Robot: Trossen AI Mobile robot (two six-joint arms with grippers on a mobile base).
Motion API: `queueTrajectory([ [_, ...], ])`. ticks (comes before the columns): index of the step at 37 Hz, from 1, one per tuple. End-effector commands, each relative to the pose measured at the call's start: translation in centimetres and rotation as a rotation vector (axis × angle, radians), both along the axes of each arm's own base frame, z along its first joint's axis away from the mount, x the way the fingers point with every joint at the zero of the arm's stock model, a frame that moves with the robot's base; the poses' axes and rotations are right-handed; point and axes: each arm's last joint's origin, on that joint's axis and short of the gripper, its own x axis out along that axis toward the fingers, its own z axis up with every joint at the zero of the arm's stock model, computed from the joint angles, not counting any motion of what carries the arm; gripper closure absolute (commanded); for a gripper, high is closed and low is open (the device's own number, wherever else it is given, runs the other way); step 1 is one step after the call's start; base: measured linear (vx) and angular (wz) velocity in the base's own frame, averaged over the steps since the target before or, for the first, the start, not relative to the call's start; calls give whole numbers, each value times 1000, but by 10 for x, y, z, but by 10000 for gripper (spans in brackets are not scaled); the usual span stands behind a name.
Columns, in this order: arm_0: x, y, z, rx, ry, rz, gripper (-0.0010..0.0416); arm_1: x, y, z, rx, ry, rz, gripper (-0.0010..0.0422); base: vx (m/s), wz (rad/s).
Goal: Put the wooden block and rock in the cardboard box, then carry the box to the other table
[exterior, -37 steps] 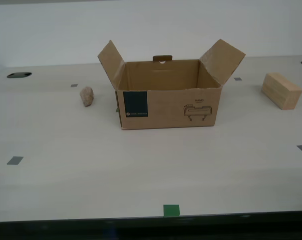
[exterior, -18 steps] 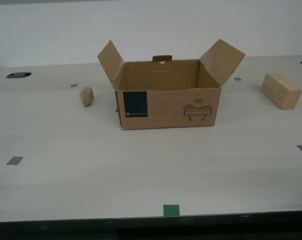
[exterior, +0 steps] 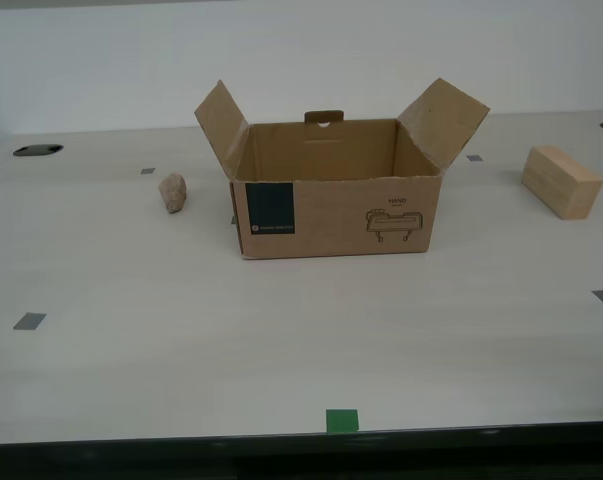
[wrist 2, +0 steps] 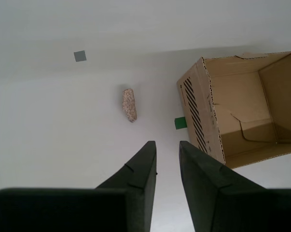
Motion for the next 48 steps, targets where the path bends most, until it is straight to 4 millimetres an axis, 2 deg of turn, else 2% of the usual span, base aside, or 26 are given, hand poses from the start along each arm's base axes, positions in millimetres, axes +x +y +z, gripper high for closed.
queueTrajectory([
  [1,0,-1,-1,-27,6,-20,405,0,0,0,-3,-3,-2,321,0,0],
  [18,5,-2,2,-62,-55,-31,405,0,0,0,-3,-3,-2,172,0,0],
  [29,5,-2,2,-62,-55,-32,405,0,0,0,-3,-3,-2,96,0,0],
  [38,5,-2,2,-62,-55,-32,405,0,0,0,2,-6,-10,69,0,0],
  [48,5,-2,2,-62,-56,-32,405,1,0,1,1,-17,-12,74,0,0],
])
